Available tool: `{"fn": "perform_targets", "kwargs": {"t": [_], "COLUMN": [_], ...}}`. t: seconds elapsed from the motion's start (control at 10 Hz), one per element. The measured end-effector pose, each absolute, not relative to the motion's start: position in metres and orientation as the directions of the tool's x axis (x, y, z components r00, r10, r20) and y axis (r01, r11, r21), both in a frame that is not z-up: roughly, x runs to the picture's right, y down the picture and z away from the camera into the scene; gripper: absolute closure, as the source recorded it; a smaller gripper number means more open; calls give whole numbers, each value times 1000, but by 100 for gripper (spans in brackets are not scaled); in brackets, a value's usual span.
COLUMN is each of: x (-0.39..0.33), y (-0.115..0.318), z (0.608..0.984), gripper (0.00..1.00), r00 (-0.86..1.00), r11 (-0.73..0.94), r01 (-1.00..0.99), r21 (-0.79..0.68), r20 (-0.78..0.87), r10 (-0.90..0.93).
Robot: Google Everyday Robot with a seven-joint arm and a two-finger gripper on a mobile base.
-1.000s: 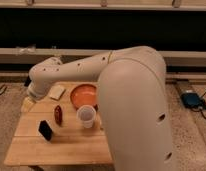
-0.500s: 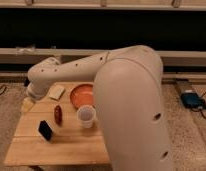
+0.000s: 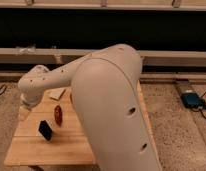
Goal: Knock the eraser over
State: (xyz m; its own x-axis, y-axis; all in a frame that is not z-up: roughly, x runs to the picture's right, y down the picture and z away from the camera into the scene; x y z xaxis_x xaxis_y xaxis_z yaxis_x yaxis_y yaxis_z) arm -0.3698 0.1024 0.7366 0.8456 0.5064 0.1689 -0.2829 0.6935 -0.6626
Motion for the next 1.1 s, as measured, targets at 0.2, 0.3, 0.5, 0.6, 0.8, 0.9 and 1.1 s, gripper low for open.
{"fn": "perform_targets", "kwargs": {"t": [0.2, 0.3, 0.5, 0.6, 0.8, 0.9, 1.1], "x": [-365, -359, -343, -335, -316, -311, -299], "y": [114, 115, 125, 129, 137, 141, 143], "z": [737, 740, 739, 739, 743, 744, 747], "gripper": [20, 20, 20, 20, 20, 20, 20], "r00": [877, 885, 895, 896, 898, 901, 905], "r11": [713, 720, 725, 723, 718, 719, 723], "r01": [-272, -276, -291, -303, -329, -336, -350], "r21": [-646, -636, -624, -620, -613, -609, -595], "r20": [138, 125, 89, 73, 32, 16, -17], "r10": [459, 449, 436, 438, 438, 434, 424]}}
